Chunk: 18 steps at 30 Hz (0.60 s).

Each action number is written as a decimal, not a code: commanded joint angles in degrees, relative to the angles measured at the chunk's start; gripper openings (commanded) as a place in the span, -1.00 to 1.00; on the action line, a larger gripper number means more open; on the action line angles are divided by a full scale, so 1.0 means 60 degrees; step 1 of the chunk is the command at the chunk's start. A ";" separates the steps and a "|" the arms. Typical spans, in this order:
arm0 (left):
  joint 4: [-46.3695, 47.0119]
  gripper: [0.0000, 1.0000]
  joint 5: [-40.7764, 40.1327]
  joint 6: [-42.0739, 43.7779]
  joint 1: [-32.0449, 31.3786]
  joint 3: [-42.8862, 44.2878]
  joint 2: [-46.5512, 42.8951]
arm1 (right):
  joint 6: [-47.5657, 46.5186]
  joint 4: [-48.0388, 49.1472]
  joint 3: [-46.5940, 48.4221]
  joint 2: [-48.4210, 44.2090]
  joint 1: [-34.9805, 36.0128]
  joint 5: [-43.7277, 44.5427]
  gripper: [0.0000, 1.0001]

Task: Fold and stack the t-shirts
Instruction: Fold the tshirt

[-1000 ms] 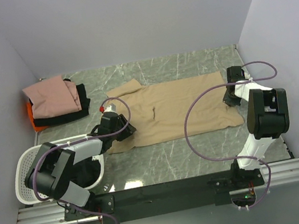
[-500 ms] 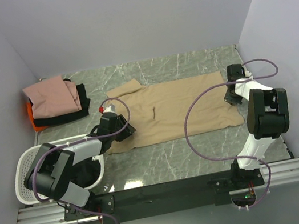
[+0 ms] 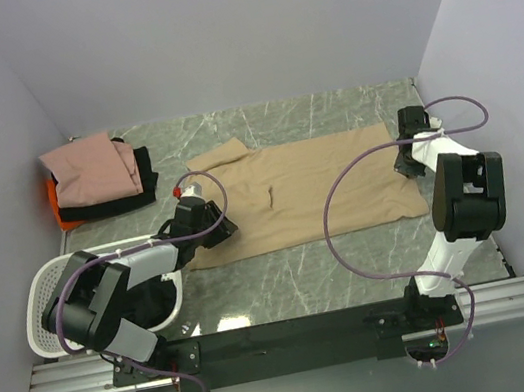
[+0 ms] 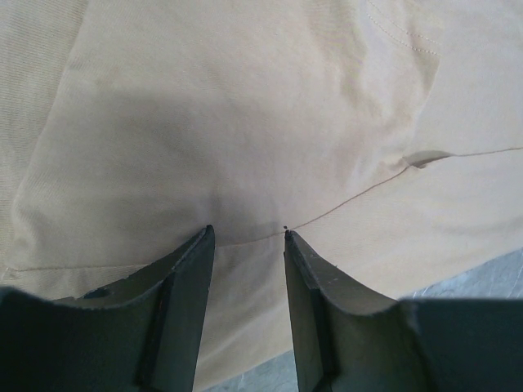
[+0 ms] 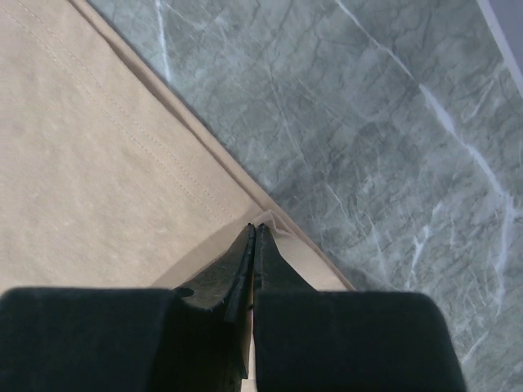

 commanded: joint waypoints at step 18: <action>-0.0339 -0.07 -0.0001 0.0293 0.0101 -0.0199 -0.0101 | -0.0266 -0.0067 0.0860 0.0549 0.0048 0.0622 -0.72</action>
